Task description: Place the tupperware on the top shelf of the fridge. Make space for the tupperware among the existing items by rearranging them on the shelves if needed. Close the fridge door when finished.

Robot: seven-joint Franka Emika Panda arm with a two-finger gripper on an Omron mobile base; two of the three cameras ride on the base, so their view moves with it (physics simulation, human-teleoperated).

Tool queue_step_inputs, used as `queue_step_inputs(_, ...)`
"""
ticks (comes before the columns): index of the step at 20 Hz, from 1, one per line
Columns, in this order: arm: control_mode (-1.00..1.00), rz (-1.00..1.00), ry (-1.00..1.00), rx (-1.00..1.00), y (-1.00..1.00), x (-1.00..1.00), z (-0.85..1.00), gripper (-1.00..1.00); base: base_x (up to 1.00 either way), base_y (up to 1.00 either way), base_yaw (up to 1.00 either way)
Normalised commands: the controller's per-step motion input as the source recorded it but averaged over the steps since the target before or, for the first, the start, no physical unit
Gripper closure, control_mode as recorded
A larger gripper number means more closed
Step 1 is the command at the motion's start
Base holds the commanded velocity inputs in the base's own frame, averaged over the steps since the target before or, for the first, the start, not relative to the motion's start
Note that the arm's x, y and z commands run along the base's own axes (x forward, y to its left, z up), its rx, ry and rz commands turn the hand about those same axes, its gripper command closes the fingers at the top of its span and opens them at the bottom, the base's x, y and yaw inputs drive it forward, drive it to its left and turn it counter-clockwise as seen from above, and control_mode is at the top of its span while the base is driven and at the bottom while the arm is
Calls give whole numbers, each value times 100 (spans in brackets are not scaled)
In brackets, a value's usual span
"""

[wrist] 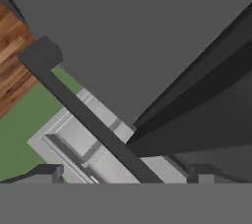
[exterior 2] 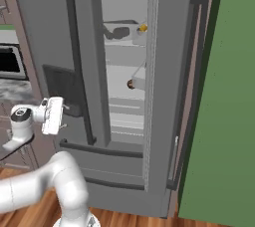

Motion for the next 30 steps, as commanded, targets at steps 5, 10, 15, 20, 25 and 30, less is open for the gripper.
queue_step_inputs(5, -100, 9, 5, 10, -74, 51, 15, -100, 0, 0, 0)
queue_step_inputs(10, -100, 35, 10, 21, -54, 92, 19, -100, 0, 0, 0)
queue_step_inputs(15, -100, 47, 5, 14, -25, 65, 8, -100, 0, 0, 0)
queue_step_inputs(20, -100, 39, -25, 0, 54, -54, 73, -100, 0, 0, 0)
queue_step_inputs(25, -100, 11, -39, 11, -6, -94, 88, -100, 0, 0, 0)
queue_step_inputs(30, -100, 0, -41, 46, -51, -78, 94, -100, 0, 0, 0)
